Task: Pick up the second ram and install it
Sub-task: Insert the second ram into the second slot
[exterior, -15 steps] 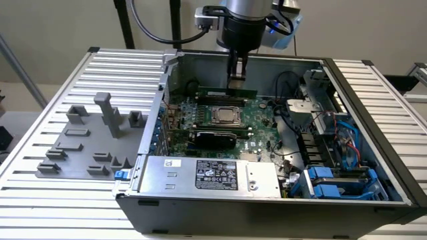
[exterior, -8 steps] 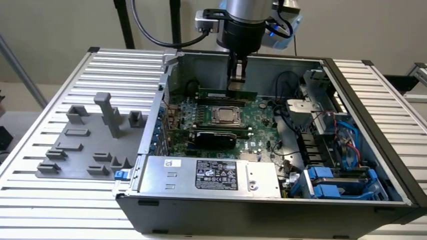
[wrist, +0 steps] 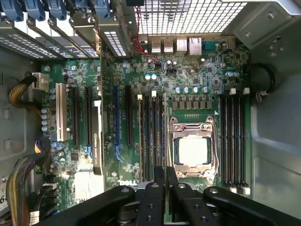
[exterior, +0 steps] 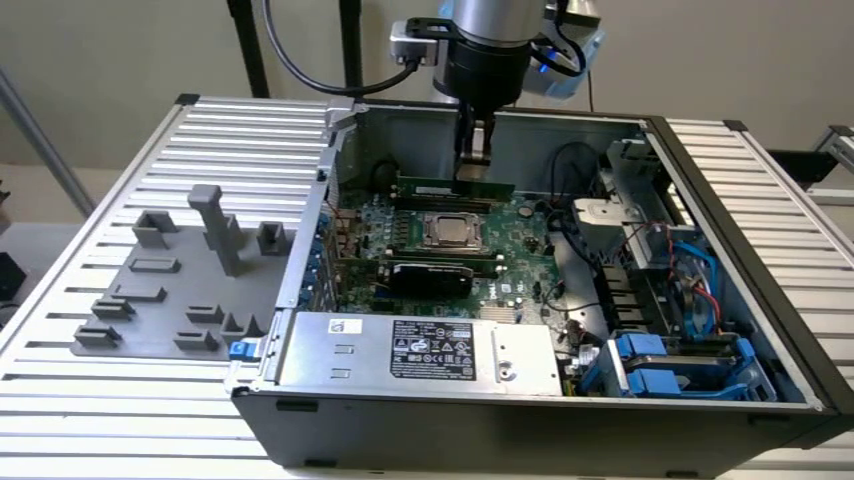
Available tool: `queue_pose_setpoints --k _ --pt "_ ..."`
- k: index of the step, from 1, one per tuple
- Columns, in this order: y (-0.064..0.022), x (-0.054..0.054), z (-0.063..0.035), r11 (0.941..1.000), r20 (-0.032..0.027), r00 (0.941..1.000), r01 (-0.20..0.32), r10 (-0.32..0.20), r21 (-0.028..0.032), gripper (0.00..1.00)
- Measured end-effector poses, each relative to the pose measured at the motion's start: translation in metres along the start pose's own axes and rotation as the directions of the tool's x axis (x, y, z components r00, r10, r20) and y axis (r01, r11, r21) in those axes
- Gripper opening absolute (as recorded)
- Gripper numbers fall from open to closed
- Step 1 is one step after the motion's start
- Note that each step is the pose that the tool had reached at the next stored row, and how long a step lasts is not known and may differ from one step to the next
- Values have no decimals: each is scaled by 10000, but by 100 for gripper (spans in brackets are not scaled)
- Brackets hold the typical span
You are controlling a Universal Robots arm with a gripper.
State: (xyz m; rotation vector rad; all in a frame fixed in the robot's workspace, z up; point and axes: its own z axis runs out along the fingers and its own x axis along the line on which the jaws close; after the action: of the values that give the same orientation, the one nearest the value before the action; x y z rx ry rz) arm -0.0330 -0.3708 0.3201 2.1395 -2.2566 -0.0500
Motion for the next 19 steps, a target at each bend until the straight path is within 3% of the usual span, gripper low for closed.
queue_pose_setpoints --k 5,19 --pt "-1 -1 17 10000 -7 10000 1 -1 0 0" --pt "28 9 273 9996 -23 9996 274 -274 0 0"
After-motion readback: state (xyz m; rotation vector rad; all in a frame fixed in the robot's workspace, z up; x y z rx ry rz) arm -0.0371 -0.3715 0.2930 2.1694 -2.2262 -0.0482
